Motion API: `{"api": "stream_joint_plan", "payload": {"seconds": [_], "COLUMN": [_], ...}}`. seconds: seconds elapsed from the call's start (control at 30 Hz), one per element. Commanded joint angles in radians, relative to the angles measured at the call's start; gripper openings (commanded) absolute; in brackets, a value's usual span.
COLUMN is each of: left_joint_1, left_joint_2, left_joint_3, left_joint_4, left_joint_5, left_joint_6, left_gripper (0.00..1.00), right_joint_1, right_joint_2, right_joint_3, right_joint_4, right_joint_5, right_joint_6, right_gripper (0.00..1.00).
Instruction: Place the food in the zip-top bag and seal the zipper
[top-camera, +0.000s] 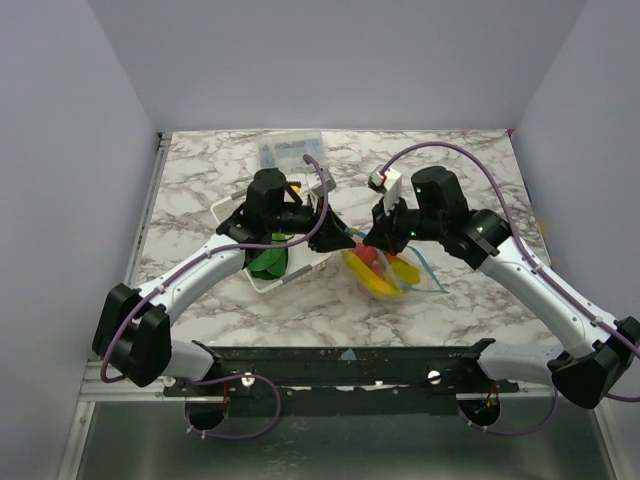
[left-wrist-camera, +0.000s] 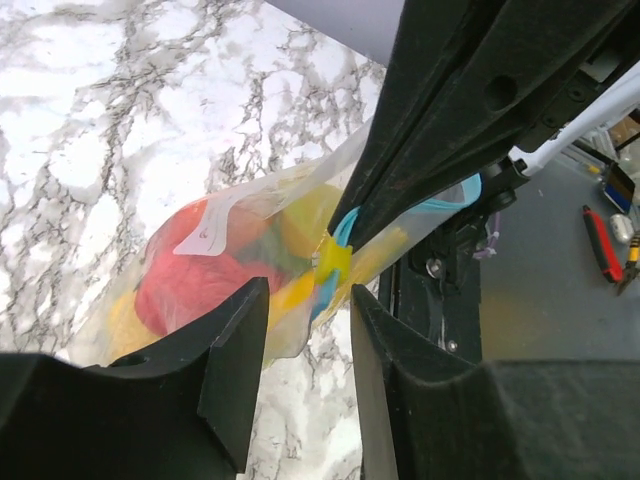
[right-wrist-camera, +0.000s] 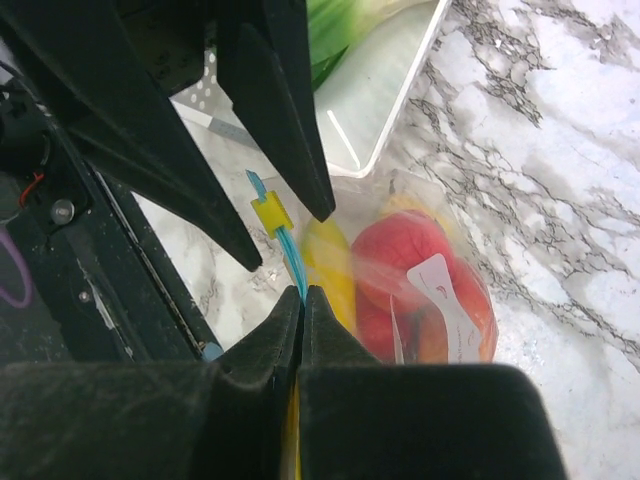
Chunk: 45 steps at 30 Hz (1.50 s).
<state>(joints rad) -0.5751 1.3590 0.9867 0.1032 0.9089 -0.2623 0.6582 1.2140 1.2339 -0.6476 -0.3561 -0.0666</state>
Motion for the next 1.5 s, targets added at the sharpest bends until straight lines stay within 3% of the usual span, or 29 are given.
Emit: {"api": "stream_joint_plan", "payload": {"seconds": [0.0, 0.13, 0.17, 0.27, 0.33, 0.4, 0.57, 1.03, 1.33, 1.47], "left_joint_1": [0.005, 0.005, 0.005, 0.006, 0.005, 0.005, 0.005, 0.015, 0.041, 0.052], "left_joint_2": [0.029, 0.037, 0.041, 0.037, 0.035, 0.037, 0.045, 0.038, 0.031, 0.037], "left_joint_3": [-0.006, -0.017, -0.012, -0.015, -0.017, -0.016, -0.008, -0.009, -0.047, -0.061], "left_joint_4": [0.091, 0.110, 0.113, 0.118, 0.104, 0.101, 0.105, 0.106, 0.201, 0.258], "left_joint_5": [0.075, 0.081, 0.089, 0.092, 0.088, 0.096, 0.111, 0.107, 0.110, 0.129], "left_joint_6": [-0.031, -0.034, -0.038, -0.028, -0.012, -0.009, -0.020, -0.027, -0.098, -0.143], "left_gripper": [0.40, 0.36, 0.31, 0.02, 0.00, 0.00, 0.00, 0.00, 0.00, 0.00], "right_joint_1": [0.000, 0.001, 0.001, 0.000, 0.001, 0.001, 0.001, 0.000, 0.001, 0.000], "right_joint_2": [-0.031, -0.026, -0.023, -0.003, 0.012, 0.030, 0.101, 0.090, 0.060, 0.047], "right_joint_3": [-0.012, -0.005, -0.007, 0.007, 0.025, 0.047, 0.110, 0.106, 0.074, 0.061], "right_joint_4": [0.040, 0.048, 0.051, 0.041, 0.041, 0.063, 0.093, 0.101, 0.106, 0.120], "right_joint_5": [-0.033, -0.048, -0.061, -0.062, -0.046, -0.052, -0.175, -0.143, -0.103, -0.090], "right_joint_6": [0.029, 0.039, 0.039, 0.041, 0.045, 0.058, 0.051, 0.036, 0.034, 0.039], "right_gripper": [0.01, 0.00, 0.01, 0.01, 0.23, 0.35, 0.42, 0.27, 0.01, 0.01]}}
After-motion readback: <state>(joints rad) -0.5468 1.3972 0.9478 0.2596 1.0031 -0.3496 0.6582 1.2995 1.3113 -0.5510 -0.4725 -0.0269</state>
